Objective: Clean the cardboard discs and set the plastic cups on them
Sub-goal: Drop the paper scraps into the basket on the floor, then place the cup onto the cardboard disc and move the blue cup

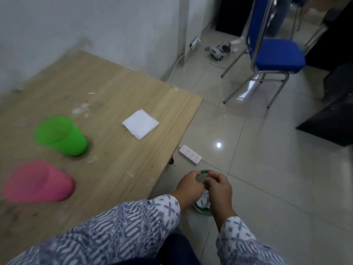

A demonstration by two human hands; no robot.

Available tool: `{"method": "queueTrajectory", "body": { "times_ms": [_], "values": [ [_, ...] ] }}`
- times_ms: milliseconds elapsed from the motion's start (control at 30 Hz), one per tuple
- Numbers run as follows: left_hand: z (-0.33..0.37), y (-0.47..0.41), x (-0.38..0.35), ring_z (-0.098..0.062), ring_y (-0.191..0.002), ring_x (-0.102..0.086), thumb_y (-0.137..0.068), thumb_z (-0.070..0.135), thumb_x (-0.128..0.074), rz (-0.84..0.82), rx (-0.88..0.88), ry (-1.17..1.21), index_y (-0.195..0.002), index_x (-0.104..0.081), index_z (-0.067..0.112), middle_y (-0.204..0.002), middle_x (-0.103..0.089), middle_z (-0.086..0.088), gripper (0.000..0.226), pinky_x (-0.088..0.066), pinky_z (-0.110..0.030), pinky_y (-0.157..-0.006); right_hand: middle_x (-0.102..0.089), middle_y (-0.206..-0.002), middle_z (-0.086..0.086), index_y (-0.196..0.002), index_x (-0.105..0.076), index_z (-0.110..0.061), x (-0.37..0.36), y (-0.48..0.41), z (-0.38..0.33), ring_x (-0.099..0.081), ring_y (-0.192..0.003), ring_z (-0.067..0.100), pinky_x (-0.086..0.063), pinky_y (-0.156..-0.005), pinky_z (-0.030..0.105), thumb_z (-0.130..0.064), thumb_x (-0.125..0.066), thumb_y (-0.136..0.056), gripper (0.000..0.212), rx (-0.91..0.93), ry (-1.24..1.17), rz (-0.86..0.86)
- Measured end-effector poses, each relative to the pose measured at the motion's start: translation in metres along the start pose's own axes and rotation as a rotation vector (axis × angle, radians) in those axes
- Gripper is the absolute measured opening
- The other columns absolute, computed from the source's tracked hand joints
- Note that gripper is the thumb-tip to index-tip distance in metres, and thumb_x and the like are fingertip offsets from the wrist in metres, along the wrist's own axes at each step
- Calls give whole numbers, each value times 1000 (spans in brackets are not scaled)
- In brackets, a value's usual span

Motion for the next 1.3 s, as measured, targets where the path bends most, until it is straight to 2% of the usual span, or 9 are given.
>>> {"method": "queueTrajectory", "body": {
  "times_ms": [133,367,533,733,833,967,1133,1267,1300],
  "values": [
    [16,42,38,-17,-124,-46,-92,14,-45,112,-99,47,-138,-41,21,-139,-46,-1,46,-41,-29,-98,-65,-85,4,-90,-64,-17,-7,48,-53,-62,-80,22,-53,-69,35,-6,-55,-86,15,200,15,-92],
    [9,115,116,-13,-107,-54,-89,6,-48,395,-223,105,-118,-54,18,-115,-55,2,32,-41,-22,-85,-65,-81,3,-83,-65,-21,-48,123,-106,-61,-78,22,-51,-70,33,-3,-57,-84,19,431,56,-325],
    [-18,165,157,-8,-93,-53,-85,1,-48,563,-239,152,-113,-57,15,-108,-58,0,32,-35,-5,-66,-66,-79,5,-78,-65,-21,-95,169,-114,-61,-78,25,-51,-71,40,1,-59,-82,23,507,115,-488],
    [-68,209,189,-1,-81,-55,-88,6,-50,681,-184,266,-98,-58,19,-97,-62,3,19,-38,-9,-61,-70,-79,-2,-78,-66,-22,-148,219,-92,-65,-78,13,-54,-73,40,3,-58,-80,26,579,273,-718],
    [-94,222,202,-8,-85,-57,-87,5,-52,786,-121,313,-96,-59,18,-96,-63,2,17,-39,-15,-65,-70,-81,-7,-76,-66,-29,-170,238,-78,-65,-82,11,-53,-76,38,-2,-58,-79,29,629,355,-806],
    [-125,233,218,-12,-94,-54,-91,5,-47,916,-29,331,-102,-53,19,-100,-57,4,19,-42,-19,-73,-65,-76,-28,-72,-60,-41,-199,260,-71,-59,-77,-7,-42,-67,8,2,-61,-79,44,738,486,-912],
    [-152,235,234,-17,-124,-45,-98,14,-44,982,64,339,-136,-40,12,-136,-44,-3,39,-38,-24,-98,-65,-88,-9,-92,-68,-18,-246,268,-61,-57,-83,3,-40,-70,9,-10,-56,-84,16,828,652,-1094],
    [-162,230,242,5,-92,-44,-98,8,-40,1028,68,337,-101,-39,40,-100,-38,22,31,-37,-18,-84,-67,-94,0,-98,-68,-14,-278,265,-56,-58,-87,9,-40,-71,17,-8,-54,-86,19,843,736,-1176],
    [-164,229,243,6,-100,-43,-98,7,-40,1018,93,343,-110,-39,39,-106,-36,23,35,-35,-19,-89,-68,-98,2,-101,-67,-13,-284,264,-55,-58,-89,11,-40,-73,20,-9,-54,-87,20,837,777,-1192]
  ]
}}
Point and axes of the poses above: each hand's wrist, its own y-axis away from the middle knuckle, its own x-axis out of the back of the hand, z = x × y, the point moved 2 cm from there along -y, towards the middle knuckle
